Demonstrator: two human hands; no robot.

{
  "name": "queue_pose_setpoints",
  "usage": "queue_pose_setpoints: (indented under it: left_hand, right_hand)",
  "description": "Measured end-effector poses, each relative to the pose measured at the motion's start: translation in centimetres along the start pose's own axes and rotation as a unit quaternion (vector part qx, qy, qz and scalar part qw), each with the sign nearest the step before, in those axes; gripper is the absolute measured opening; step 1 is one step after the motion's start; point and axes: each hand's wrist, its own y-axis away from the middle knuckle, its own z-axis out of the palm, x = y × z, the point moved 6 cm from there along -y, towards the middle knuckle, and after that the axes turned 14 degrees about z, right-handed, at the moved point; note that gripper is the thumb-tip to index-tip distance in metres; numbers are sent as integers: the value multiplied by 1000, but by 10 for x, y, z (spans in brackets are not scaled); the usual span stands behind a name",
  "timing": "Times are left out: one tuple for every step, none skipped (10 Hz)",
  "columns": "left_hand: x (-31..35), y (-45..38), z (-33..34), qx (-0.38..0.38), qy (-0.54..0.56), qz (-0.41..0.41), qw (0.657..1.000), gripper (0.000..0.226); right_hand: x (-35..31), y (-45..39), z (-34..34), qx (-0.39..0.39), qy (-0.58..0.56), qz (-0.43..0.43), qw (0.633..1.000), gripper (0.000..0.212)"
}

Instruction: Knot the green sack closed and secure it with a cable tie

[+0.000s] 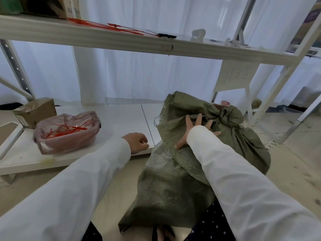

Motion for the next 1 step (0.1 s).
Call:
queue_pose_setpoints:
  left_hand:
    - [0,-2,-4,26,15,1,1000,40]
  right_hand:
    - [-20,9,-11,68,-45,-38,996,110]
